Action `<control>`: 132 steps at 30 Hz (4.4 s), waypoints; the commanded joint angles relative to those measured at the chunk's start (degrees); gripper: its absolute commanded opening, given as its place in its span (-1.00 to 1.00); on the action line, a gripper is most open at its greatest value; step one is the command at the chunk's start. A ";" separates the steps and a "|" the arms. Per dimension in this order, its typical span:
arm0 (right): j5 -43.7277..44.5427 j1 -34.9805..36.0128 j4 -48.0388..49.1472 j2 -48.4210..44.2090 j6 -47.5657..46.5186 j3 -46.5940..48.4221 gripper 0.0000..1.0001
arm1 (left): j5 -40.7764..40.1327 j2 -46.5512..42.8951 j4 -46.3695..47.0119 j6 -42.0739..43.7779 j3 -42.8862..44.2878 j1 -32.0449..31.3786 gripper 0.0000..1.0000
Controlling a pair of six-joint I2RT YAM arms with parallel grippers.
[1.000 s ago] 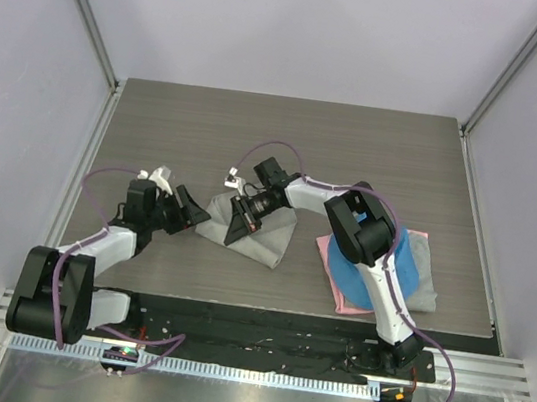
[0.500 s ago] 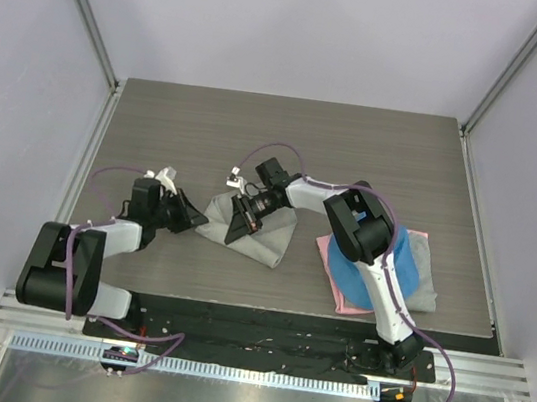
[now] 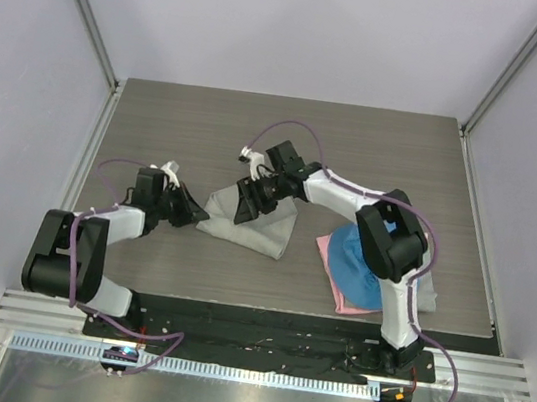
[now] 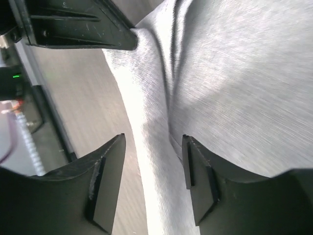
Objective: Fold the napkin, place the utensils inside, and roll it up
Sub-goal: Place the utensil onto the napkin
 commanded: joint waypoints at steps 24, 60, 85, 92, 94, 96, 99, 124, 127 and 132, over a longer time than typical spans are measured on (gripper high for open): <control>42.83 19.10 19.04 -11.37 -26.40 -17.10 0.31 | -0.15 2.65 -12.26 -0.05 6.75 -0.05 -1.00; -10.26 2.14 3.66 3.75 -8.30 -8.85 -0.47 | -4.64 -6.50 -10.33 0.75 3.60 0.04 0.44; 2.28 0.29 1.02 -1.32 -6.62 -3.83 -0.17 | 0.64 5.46 0.05 0.04 2.53 0.04 -1.00; 21.60 2.82 12.69 -16.61 -6.97 -13.73 0.21 | 0.99 6.69 -2.33 -0.13 4.11 0.04 -1.00; 25.66 4.76 16.48 -19.18 -10.04 -17.35 0.29 | 0.90 6.86 -3.99 -0.22 5.17 0.04 -1.00; 31.73 8.52 18.32 -21.12 -14.16 -19.03 0.33 | 0.99 7.22 -4.70 -0.31 5.87 0.04 -1.00; 38.24 13.36 18.68 -20.69 -19.08 -20.35 0.38 | 0.99 7.13 -5.40 -0.57 6.14 0.04 -1.00; 40.28 18.31 14.73 -9.08 -24.47 -16.23 0.24 | 1.25 7.57 -6.81 -0.57 7.63 -0.05 -1.00; 38.19 18.04 13.24 -7.68 -23.76 -15.61 0.11 | 1.52 7.66 -6.81 -0.66 7.90 0.04 -1.00; 30.55 16.46 8.94 -5.57 -21.57 -13.77 -0.18 | 0.20 5.38 -6.55 -1.19 7.98 0.04 -0.62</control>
